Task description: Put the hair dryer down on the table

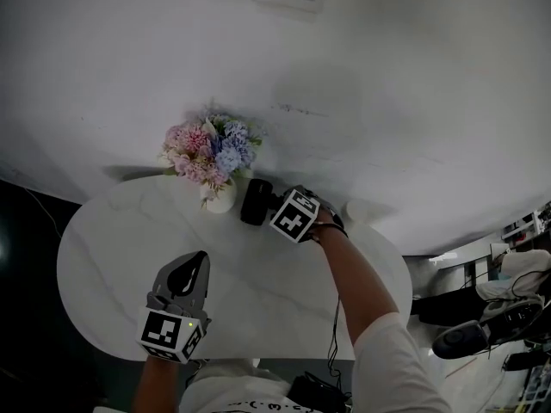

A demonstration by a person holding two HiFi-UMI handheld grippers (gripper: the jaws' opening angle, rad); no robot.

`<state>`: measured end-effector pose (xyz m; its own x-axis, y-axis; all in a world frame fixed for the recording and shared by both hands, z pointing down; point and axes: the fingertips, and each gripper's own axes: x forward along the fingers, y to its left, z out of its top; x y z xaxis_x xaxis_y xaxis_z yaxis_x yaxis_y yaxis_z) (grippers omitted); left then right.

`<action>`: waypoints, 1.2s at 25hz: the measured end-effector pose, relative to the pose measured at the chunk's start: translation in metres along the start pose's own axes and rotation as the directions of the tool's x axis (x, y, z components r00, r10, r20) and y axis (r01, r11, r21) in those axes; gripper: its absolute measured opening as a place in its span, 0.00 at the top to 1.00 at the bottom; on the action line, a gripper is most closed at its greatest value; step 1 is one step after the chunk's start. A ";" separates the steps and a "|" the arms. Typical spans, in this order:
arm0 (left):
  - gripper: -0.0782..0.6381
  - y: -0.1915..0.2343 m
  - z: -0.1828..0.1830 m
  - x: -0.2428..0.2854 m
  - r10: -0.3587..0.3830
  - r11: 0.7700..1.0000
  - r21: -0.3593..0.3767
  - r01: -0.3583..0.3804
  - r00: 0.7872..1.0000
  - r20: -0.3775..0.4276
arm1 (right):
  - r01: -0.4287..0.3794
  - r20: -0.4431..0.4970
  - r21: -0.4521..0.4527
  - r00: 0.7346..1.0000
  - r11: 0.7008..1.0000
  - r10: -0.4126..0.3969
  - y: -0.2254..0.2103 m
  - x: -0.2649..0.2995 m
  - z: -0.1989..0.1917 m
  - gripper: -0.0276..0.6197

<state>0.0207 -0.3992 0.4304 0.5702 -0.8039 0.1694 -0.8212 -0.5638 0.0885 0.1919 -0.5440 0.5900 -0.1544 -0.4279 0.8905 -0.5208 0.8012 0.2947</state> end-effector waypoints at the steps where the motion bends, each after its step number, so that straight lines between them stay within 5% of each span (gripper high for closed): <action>1: 0.86 -0.004 0.001 -0.005 -0.001 1.000 0.001 0.001 1.000 0.007 | 0.012 0.018 0.020 1.000 1.000 -0.013 0.002 -0.007 0.001 0.55; 10: 0.86 -0.039 0.003 -0.053 -0.013 0.999 0.032 0.011 0.999 0.052 | 0.071 0.164 0.177 0.981 0.982 -0.100 0.038 -0.075 0.001 0.55; 17: 0.86 -0.064 0.007 -0.093 -0.015 0.998 0.059 0.009 0.995 0.095 | 0.136 0.222 0.290 0.953 0.947 -0.205 0.082 -0.129 -0.012 0.70; 23: 0.86 -0.082 0.021 -0.116 -0.012 0.995 0.096 -0.001 0.991 0.131 | 0.200 0.309 0.370 0.895 0.908 -0.322 0.110 -0.186 -0.018 0.96; 30: 0.86 -0.092 0.047 -0.138 0.022 0.993 0.108 -0.043 0.982 0.189 | 0.172 0.408 0.483 0.824 0.858 -0.394 0.144 -0.242 -0.021 0.96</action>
<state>0.0187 -0.2449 0.3526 0.5461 -0.8376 -0.0176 -0.8377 -0.5456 -0.0250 0.1720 -0.3162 0.4243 -0.2641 -0.8389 0.4759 -0.8794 0.4121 0.2384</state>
